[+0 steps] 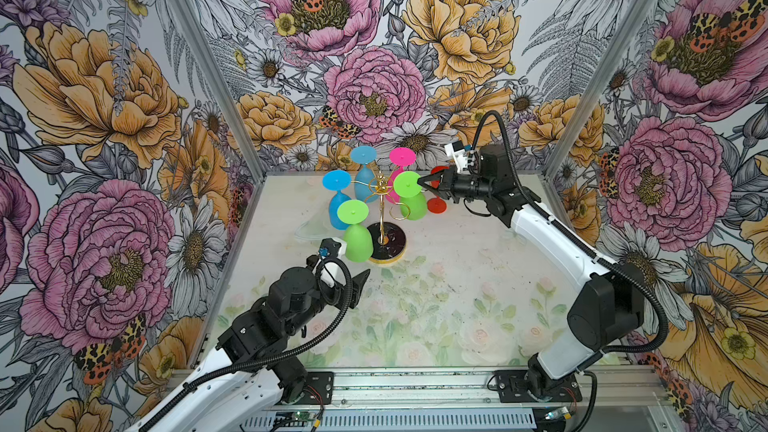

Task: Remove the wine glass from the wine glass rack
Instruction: 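Pull the green glass off the rack arm toward the robot with the right gripper, then bring the left gripper to the green glass foot held by the right gripper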

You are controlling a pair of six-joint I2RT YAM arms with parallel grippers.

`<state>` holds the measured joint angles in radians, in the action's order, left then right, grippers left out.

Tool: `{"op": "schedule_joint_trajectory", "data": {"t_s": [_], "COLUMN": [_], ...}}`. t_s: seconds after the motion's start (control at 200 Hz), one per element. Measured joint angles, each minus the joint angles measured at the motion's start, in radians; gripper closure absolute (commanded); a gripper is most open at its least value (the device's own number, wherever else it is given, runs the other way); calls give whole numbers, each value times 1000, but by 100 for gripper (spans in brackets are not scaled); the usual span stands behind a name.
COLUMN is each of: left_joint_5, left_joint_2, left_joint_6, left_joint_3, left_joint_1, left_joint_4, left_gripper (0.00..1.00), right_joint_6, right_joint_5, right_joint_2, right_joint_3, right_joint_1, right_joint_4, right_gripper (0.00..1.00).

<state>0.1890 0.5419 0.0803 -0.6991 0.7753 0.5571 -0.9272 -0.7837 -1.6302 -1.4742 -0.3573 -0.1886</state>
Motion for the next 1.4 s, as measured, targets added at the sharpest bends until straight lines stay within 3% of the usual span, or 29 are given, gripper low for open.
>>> {"op": "schedule_joint_trajectory", "data": {"t_s": [0.255,0.615,0.956,1.401], "left_joint_5": [-38,-199,-338,-473], "left_joint_2": [8,154,244,365], "left_joint_6": [19,89,175,308], "left_joint_3": [-1,-137,-226,-278], "left_joint_1": [-2,-2,-2,-15], "left_joint_4": [0,-5,-31,-60], "left_gripper": [9,9,12,26], "right_joint_6": [0,13,104,247], "right_joint_5": [-8,-19,-34,-60], "right_joint_2": [81,229,365,528], "right_joint_3": [80,198,339,478], "right_joint_1": [0,3,10,0], "right_joint_4": [4,6,2,-8], "right_gripper": [100,100,100,100]}}
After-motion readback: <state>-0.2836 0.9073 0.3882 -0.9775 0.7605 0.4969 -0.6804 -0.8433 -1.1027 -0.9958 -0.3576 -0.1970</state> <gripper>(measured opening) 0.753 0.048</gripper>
